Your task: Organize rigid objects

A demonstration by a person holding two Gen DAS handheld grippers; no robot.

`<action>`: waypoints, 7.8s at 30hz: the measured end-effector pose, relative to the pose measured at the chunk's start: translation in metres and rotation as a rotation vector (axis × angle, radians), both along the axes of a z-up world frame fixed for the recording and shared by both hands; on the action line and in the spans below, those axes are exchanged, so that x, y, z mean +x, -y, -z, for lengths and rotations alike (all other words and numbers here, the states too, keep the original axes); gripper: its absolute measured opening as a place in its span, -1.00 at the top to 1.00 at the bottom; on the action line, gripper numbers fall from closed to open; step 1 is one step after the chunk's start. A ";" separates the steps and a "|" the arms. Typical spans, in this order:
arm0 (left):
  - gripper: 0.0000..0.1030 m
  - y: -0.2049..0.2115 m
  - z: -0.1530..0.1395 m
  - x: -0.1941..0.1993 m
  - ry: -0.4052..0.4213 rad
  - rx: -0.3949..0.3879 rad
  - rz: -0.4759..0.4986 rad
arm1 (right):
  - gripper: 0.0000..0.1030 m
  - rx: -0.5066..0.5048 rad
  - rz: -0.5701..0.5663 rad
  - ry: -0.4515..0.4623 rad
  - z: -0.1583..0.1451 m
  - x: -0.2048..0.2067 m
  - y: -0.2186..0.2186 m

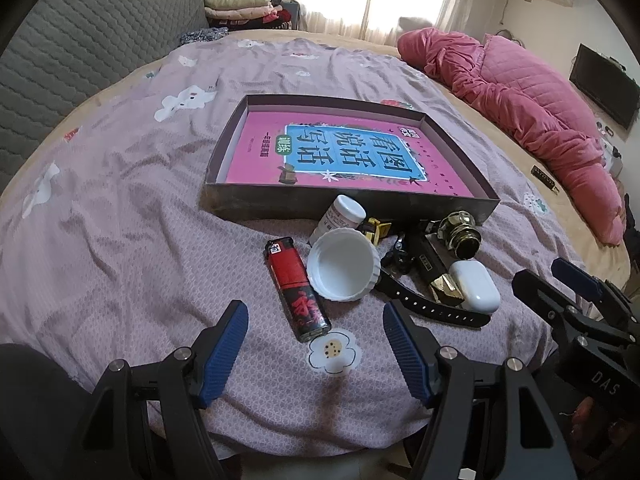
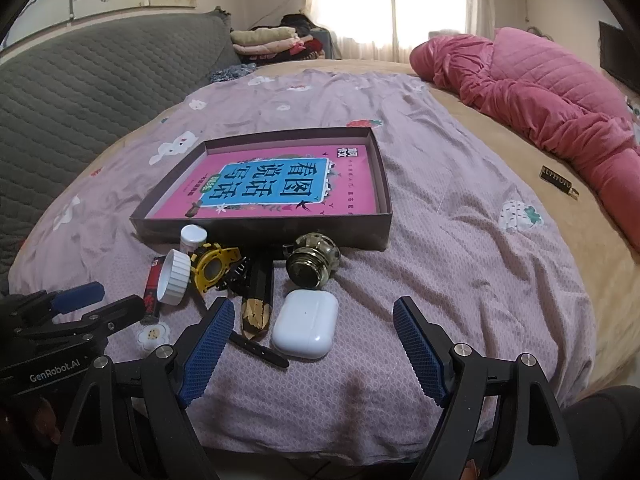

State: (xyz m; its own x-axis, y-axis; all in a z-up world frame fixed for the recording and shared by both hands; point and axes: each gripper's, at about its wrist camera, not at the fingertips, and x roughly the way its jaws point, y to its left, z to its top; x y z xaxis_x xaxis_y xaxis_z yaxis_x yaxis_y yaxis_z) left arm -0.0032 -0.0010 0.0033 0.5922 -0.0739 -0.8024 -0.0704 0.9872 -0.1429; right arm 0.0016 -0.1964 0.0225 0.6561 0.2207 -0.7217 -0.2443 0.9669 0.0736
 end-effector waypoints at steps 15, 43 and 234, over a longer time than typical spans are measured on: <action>-0.35 -0.005 0.001 0.011 -0.004 -0.042 0.049 | -0.60 0.039 0.014 -0.026 0.004 0.006 0.005; -0.20 -0.011 0.025 0.072 -0.087 -0.103 0.254 | -0.60 0.051 0.037 -0.091 0.027 0.038 0.008; -0.09 -0.045 0.021 0.150 0.026 0.103 0.071 | -0.05 -0.060 -0.034 -0.022 0.023 0.144 -0.003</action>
State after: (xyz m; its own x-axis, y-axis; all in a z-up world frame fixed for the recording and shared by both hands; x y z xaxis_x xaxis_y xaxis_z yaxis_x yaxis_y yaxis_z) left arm 0.1468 0.0437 -0.0173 0.6092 -0.0344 -0.7923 0.0031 0.9992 -0.0410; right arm 0.1457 -0.1932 -0.0006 0.6329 0.1984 -0.7484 -0.2757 0.9610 0.0216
